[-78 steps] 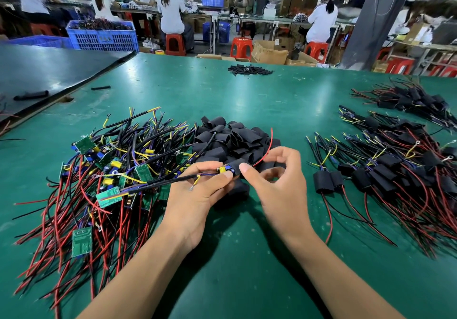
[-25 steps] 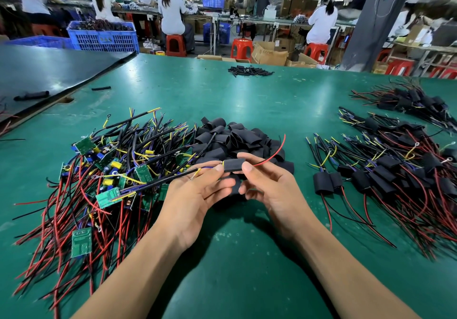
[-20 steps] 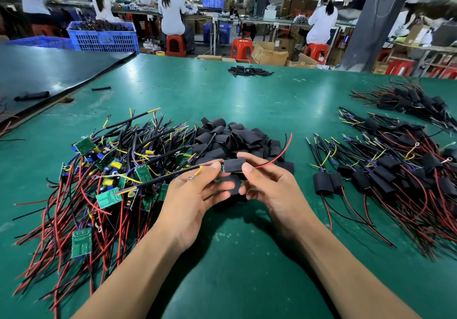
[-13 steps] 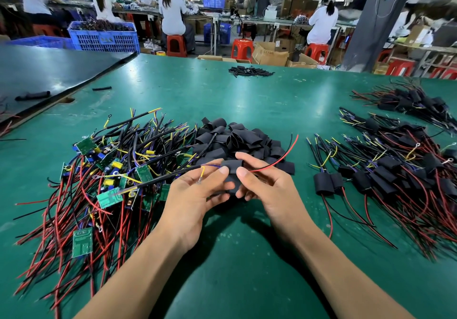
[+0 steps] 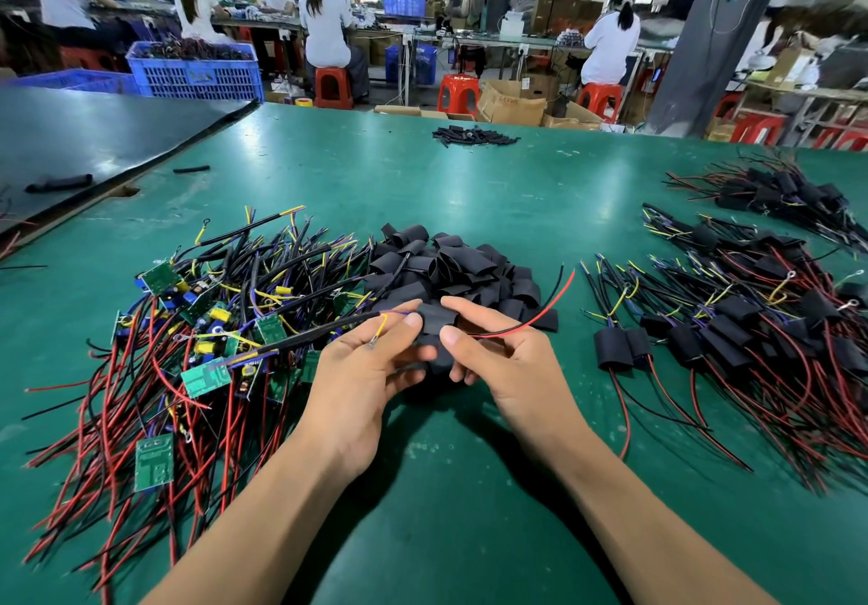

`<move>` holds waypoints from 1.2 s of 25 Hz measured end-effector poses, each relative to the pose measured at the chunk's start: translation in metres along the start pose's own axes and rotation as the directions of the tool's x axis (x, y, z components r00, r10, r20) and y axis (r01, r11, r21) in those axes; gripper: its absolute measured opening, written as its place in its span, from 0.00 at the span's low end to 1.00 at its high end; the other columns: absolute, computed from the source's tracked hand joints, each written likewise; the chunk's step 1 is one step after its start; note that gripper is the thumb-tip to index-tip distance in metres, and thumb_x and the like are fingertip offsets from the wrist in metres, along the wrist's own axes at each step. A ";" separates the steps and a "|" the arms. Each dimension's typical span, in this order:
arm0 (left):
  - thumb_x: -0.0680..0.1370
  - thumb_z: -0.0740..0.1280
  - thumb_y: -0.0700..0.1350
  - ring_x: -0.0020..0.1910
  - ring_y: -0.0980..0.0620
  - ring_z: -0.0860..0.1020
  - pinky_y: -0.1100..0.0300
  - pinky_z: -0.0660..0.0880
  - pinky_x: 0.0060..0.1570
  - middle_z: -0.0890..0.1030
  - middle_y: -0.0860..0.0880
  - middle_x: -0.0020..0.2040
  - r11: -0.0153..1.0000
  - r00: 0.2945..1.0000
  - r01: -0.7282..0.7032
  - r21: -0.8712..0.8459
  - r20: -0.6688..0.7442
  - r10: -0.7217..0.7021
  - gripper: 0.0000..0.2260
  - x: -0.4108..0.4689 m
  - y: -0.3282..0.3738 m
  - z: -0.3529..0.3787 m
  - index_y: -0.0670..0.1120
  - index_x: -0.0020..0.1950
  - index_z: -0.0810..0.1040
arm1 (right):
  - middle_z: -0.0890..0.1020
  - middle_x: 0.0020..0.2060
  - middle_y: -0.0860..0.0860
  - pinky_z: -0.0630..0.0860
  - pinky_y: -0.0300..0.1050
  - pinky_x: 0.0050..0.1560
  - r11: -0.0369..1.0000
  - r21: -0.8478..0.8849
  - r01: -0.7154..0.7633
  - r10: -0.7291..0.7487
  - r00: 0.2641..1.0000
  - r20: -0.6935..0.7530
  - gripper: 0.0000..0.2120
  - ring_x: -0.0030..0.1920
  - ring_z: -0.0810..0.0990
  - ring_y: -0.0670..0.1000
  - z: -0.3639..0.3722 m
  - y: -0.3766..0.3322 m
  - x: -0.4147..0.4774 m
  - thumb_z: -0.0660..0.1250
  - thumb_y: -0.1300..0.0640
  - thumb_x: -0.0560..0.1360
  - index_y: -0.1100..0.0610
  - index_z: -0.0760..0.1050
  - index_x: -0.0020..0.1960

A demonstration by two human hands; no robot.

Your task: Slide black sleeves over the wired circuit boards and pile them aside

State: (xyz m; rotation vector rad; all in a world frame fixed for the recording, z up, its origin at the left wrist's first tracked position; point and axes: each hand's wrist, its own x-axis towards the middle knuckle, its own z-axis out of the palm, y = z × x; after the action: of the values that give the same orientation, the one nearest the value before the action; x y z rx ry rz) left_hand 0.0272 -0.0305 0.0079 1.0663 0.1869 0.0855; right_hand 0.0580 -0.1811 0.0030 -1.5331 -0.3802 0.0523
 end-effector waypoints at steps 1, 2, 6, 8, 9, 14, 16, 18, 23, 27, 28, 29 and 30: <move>0.69 0.74 0.47 0.38 0.53 0.81 0.64 0.77 0.36 0.84 0.49 0.41 1.000 1.000 0.000 0.008 0.011 0.000 0.12 0.000 -0.001 0.000 0.48 0.53 0.85 | 0.80 0.30 0.48 0.73 0.35 0.37 1.000 -0.004 -0.001 0.001 1.000 0.004 0.13 0.32 0.76 0.46 0.000 -0.001 0.000 0.71 0.59 0.77 0.45 0.81 0.59; 0.70 0.73 0.46 0.37 0.53 0.80 0.64 0.76 0.36 0.83 0.49 0.40 1.000 1.000 -0.001 0.020 0.013 0.001 0.11 0.000 -0.001 0.000 0.48 0.52 0.84 | 0.80 0.30 0.48 0.73 0.36 0.37 1.000 0.001 0.000 0.000 1.000 0.009 0.13 0.32 0.76 0.46 0.000 -0.001 0.000 0.71 0.59 0.77 0.45 0.81 0.58; 0.74 0.72 0.43 0.33 0.54 0.77 0.62 0.73 0.38 0.80 0.48 0.39 0.997 0.998 -0.023 0.070 -0.053 0.026 0.07 0.003 -0.003 0.002 0.46 0.52 0.85 | 0.82 0.36 0.54 0.72 0.39 0.31 0.982 0.150 -0.117 0.115 0.993 0.024 0.07 0.29 0.75 0.49 0.007 -0.003 0.001 0.74 0.55 0.73 0.48 0.82 0.51; 0.76 0.71 0.43 0.32 0.51 0.75 0.59 0.71 0.38 0.79 0.46 0.38 0.994 0.998 -0.030 0.104 -0.053 0.035 0.08 0.003 -0.003 0.002 0.44 0.54 0.85 | 0.81 0.38 0.56 0.67 0.39 0.27 0.910 0.295 -0.291 0.277 0.957 0.092 0.07 0.27 0.72 0.49 0.010 -0.006 0.001 0.74 0.47 0.72 0.51 0.82 0.44; 0.76 0.70 0.43 0.34 0.48 0.73 0.56 0.69 0.39 0.77 0.45 0.38 0.990 0.998 -0.034 0.136 -0.041 0.040 0.09 0.003 -0.003 0.002 0.42 0.54 0.84 | 0.81 0.37 0.55 0.65 0.39 0.26 0.877 0.315 -0.364 0.336 0.931 0.142 0.11 0.26 0.70 0.48 0.010 -0.007 0.000 0.72 0.44 0.72 0.51 0.82 0.41; 0.78 0.69 0.48 0.31 0.50 0.71 0.58 0.66 0.34 0.80 0.46 0.36 0.966 0.997 -0.073 0.249 -0.007 0.077 0.10 0.001 -0.004 0.004 0.42 0.45 0.83 | 0.78 0.30 0.52 0.64 0.37 0.24 0.726 0.493 -0.479 0.444 0.874 0.195 0.13 0.23 0.69 0.46 0.015 -0.016 0.002 0.68 0.49 0.74 0.58 0.81 0.39; 0.78 0.70 0.47 0.28 0.53 0.71 0.62 0.66 0.31 0.83 0.48 0.39 0.965 0.996 -0.082 0.249 -0.018 0.089 0.08 0.001 -0.004 0.005 0.43 0.48 0.84 | 0.78 0.30 0.52 0.66 0.37 0.23 0.620 0.677 -0.396 0.434 0.892 0.124 0.12 0.23 0.69 0.47 0.008 -0.022 0.006 0.69 0.50 0.72 0.59 0.80 0.38; 0.78 0.70 0.44 0.26 0.54 0.70 0.64 0.66 0.29 0.84 0.49 0.39 0.961 0.995 -0.086 0.262 -0.036 0.098 0.06 0.001 -0.006 0.005 0.43 0.49 0.84 | 0.77 0.30 0.52 0.65 0.37 0.23 0.516 0.829 -0.213 0.419 0.907 -0.028 0.14 0.23 0.68 0.47 -0.005 -0.026 0.011 0.66 0.50 0.76 0.59 0.79 0.38; 0.79 0.68 0.39 0.25 0.54 0.70 0.66 0.66 0.25 0.83 0.50 0.36 0.927 0.990 -0.100 0.362 -0.054 0.127 0.05 0.004 -0.011 0.001 0.42 0.47 0.84 | 0.75 0.31 0.53 0.63 0.34 0.24 0.471 0.871 0.139 0.547 0.728 -0.412 0.19 0.22 0.68 0.49 -0.045 -0.017 0.016 0.56 0.46 0.83 0.56 0.70 0.38; 0.79 0.68 0.39 0.24 0.53 0.70 0.64 0.66 0.25 0.82 0.50 0.34 0.886 0.985 -0.122 0.448 -0.057 0.165 0.06 0.006 -0.013 -0.001 0.44 0.44 0.84 | 0.81 0.40 0.56 0.67 0.37 0.27 0.567 0.814 0.126 0.572 0.651 -0.499 0.21 0.24 0.72 0.50 -0.051 -0.011 0.018 0.57 0.39 0.81 0.57 0.72 0.48; 0.79 0.68 0.39 0.24 0.52 0.70 0.63 0.66 0.26 0.82 0.49 0.34 0.869 0.982 -0.128 0.478 -0.060 0.177 0.07 0.006 -0.014 -0.001 0.46 0.44 0.84 | 0.82 0.42 0.56 0.69 0.39 0.28 0.597 0.796 0.098 0.559 0.661 -0.501 0.22 0.26 0.74 0.50 -0.048 -0.009 0.018 0.58 0.38 0.81 0.58 0.72 0.52; 0.79 0.69 0.39 0.24 0.52 0.70 0.62 0.66 0.28 0.82 0.47 0.34 0.852 0.980 -0.134 0.506 -0.062 0.191 0.07 0.006 -0.014 -0.002 0.47 0.43 0.84 | 0.83 0.45 0.56 0.72 0.40 0.30 0.626 0.777 0.065 0.549 0.672 -0.498 0.22 0.30 0.76 0.51 -0.045 -0.009 0.019 0.58 0.39 0.81 0.58 0.72 0.57; 0.78 0.69 0.39 0.25 0.51 0.71 0.62 0.66 0.28 0.82 0.46 0.33 0.834 0.977 -0.142 0.534 -0.061 0.206 0.07 0.006 -0.014 -0.002 0.48 0.43 0.84 | 0.82 0.48 0.56 0.75 0.41 0.33 0.655 0.755 0.035 0.539 0.679 -0.499 0.22 0.34 0.79 0.51 -0.041 -0.008 0.019 0.59 0.40 0.81 0.58 0.72 0.61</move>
State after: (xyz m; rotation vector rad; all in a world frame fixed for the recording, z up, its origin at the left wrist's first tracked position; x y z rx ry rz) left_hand 0.0323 -0.0345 -0.0058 1.6337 0.2247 0.2748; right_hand 0.0852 -0.2160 0.0153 -0.6901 0.4793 -0.1304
